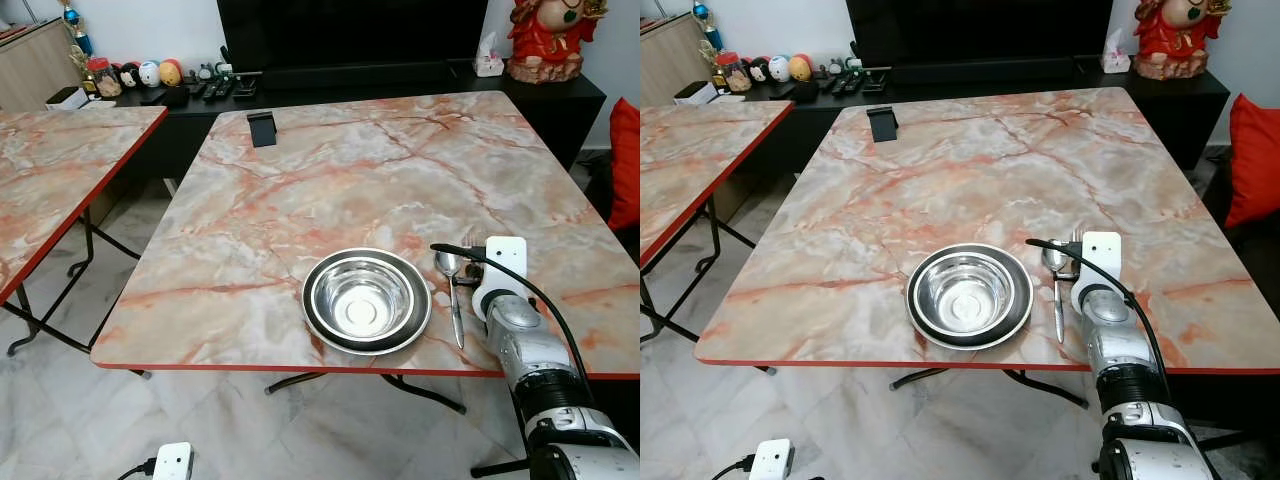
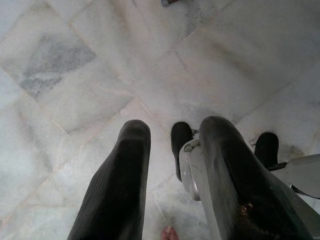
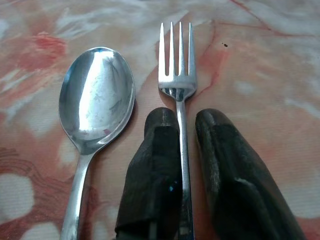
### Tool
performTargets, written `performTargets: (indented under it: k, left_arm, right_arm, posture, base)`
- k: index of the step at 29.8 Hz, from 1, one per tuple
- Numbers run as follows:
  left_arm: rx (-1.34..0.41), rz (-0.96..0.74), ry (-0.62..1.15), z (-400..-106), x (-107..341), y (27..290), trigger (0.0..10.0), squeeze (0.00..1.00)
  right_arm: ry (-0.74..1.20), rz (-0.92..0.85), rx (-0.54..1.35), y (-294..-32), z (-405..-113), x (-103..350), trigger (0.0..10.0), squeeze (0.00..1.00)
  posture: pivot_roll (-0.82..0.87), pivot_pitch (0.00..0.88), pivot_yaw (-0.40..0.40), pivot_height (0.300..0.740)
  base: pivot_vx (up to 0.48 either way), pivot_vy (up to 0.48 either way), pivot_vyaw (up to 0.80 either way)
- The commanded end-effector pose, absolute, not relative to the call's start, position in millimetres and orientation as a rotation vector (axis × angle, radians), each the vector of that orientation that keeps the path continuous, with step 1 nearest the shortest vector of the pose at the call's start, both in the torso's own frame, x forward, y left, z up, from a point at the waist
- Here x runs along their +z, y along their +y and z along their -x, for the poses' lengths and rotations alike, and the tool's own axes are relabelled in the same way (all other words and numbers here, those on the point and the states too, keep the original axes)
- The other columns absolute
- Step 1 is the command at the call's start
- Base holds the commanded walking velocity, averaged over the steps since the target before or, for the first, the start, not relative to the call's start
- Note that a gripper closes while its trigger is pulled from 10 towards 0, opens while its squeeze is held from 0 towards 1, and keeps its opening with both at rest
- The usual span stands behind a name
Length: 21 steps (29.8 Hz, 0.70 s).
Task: Setting the table
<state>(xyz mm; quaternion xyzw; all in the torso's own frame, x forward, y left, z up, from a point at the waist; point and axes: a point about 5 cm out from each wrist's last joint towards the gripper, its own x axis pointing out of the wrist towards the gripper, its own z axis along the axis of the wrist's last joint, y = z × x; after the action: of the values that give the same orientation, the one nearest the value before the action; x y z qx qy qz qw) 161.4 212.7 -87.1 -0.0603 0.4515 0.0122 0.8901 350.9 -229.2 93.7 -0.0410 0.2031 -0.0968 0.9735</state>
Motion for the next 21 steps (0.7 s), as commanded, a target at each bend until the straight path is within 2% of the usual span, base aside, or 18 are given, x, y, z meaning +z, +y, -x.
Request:
performTargets:
  k: [1, 2, 4, 5, 18, 19, 21]
  left_arm:
    - [0.034, 0.117, 0.961, -156, -89, 217, 10.0, 0.00]
    - [0.032, 0.118, 0.960, -157, -89, 215, 10.0, 0.00]
    - [0.031, 0.118, 0.959, -158, -89, 214, 10.0, 0.00]
    - [0.026, 0.119, 0.957, -160, -89, 211, 10.0, 0.00]
    - [-0.002, 0.123, 0.955, -166, -90, 185, 10.0, 0.00]
    - [-0.003, 0.123, 0.955, -167, -90, 184, 10.0, 0.00]
    - [-0.003, 0.123, 0.955, -167, -90, 185, 10.0, 0.00]
  right_arm:
    - [0.429, 0.082, -0.181, -223, -352, 91, 10.0, 0.85]
    - [0.429, 0.083, -0.181, -223, -352, 91, 10.0, 0.78]
    - [0.429, 0.083, -0.181, -223, -352, 91, 10.0, 0.78]
    - [0.429, 0.084, -0.181, -223, -352, 91, 10.0, 0.00]
    - [0.433, 0.076, -0.169, -220, -352, 90, 10.0, 0.00]
    - [0.432, 0.073, -0.169, -220, -353, 90, 10.0, 1.00]
    - [0.432, 0.075, -0.172, -221, -353, 90, 10.0, 1.00]
  posture:
    - [-0.09, 0.000, 0.123, 0.740]
    - [-0.09, 0.000, 0.123, 0.740]
    - [-0.09, 0.000, 0.123, 0.740]
    - [-0.09, 0.000, 0.123, 0.740]
    - [-0.09, 0.000, 0.123, 0.740]
    - [-0.09, 0.000, 0.123, 0.740]
    - [-0.09, 0.000, 0.123, 0.740]
  base:
    - [0.000, 0.000, 0.00]
    - [0.000, 0.000, 0.00]
    - [0.000, 0.000, 0.00]
    - [0.000, 0.000, 0.00]
    - [0.000, 0.000, 0.00]
    - [0.000, 0.000, 0.00]
    - [0.000, 0.000, 0.00]
